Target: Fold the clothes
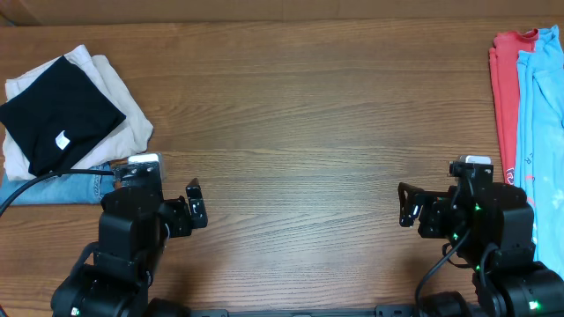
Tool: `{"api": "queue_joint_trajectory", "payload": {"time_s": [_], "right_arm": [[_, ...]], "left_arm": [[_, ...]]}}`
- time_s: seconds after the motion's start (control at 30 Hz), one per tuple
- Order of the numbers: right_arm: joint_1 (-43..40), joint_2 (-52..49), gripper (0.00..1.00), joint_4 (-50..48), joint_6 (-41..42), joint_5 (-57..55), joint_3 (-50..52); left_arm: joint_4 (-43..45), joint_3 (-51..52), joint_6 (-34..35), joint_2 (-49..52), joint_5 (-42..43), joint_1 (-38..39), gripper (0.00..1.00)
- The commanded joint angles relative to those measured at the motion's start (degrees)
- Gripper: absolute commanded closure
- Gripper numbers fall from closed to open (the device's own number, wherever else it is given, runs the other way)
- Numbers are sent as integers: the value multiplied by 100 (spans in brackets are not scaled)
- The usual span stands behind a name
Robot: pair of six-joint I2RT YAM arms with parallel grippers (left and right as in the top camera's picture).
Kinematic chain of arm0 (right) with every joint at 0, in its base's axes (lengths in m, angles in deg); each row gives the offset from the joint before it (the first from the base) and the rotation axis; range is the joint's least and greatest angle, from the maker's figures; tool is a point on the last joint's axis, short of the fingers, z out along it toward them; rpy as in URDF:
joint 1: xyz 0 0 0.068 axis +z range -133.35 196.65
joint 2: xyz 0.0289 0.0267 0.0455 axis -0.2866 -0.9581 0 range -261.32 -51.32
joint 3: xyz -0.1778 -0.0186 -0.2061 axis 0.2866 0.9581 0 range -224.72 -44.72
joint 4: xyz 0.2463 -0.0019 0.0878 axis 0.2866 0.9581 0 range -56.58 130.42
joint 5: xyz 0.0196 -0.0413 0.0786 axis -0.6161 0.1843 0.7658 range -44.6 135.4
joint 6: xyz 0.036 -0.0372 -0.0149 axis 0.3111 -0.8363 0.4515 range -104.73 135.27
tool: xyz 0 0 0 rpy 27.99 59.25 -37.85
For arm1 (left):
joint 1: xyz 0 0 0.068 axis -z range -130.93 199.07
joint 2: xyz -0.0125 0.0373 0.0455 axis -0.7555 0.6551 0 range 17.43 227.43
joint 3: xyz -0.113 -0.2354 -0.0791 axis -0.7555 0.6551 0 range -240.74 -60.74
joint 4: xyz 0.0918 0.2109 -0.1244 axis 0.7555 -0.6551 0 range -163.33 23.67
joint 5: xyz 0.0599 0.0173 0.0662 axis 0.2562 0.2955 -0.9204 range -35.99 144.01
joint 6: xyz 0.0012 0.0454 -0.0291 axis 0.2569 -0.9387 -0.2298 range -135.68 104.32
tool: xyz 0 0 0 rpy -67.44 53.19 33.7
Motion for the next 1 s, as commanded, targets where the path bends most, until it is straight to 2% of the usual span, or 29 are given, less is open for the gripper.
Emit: {"api": "queue_joint_trajectory", "payload": {"time_s": [0.0, 0.47, 0.73, 0.97], "right_arm": [[-2, -26, 0, 70, 22, -85, 61], [-2, 4, 0, 70, 20, -83, 66], [0, 973, 0, 315, 20, -81, 79], [-2, 2420, 0, -319, -507, -90, 702]], "left_arm": [[35, 70, 142, 7, -286, 28, 0], [-68, 70, 144, 81, -289, 28, 0], [-68, 70, 144, 81, -289, 28, 0], [-68, 70, 142, 81, -289, 28, 0]]}}
